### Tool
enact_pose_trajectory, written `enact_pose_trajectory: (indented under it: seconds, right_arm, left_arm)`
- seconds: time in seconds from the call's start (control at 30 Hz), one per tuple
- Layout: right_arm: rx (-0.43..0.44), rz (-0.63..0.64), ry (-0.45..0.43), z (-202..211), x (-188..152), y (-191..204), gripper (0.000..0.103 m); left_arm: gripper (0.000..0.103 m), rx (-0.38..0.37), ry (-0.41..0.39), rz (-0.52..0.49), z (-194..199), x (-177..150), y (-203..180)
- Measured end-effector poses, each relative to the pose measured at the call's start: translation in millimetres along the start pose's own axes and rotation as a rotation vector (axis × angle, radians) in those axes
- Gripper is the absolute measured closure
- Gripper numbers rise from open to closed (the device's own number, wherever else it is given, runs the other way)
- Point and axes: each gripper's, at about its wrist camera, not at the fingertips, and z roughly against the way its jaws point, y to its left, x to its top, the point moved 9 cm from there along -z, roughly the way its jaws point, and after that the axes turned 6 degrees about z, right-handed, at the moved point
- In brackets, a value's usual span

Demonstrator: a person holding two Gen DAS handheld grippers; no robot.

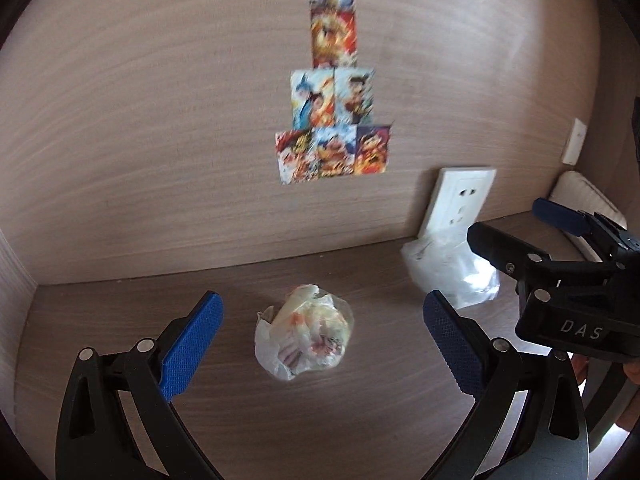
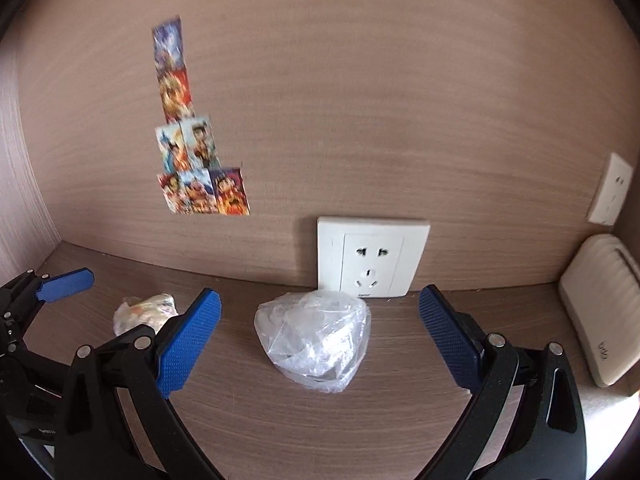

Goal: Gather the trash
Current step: 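Grasp the tissue-filled bag with the left tool while the right grasps the clear bag, then carry both bags over the trash bin with both tools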

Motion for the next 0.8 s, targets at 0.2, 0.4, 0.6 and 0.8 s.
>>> enact_pose_trajectory:
  seconds: [0.2,0.4,0.6,0.8]
  right_arm:
    - [0.019,-0.027,0.102,-38,-13,5,0.004]
    - [0.023,-0.029,0.21,-63,-32,11,0.02]
    - [0.025,0.012,0.207,-51,-27,19,0.063]
    - [0.017,0.014,0.123,4,-9,21,0.065]
  left_arm:
    - [0.005,0.038,0.075,0.017,-29,-9,13]
    - [0.03,0.004,0.197,0.048,-55,-26,15]
    - [0.051,-0.026,0.19,0.038,-47,-24,11]
    - [0.051,-0.054,0.119,0.023,3,-15,4]
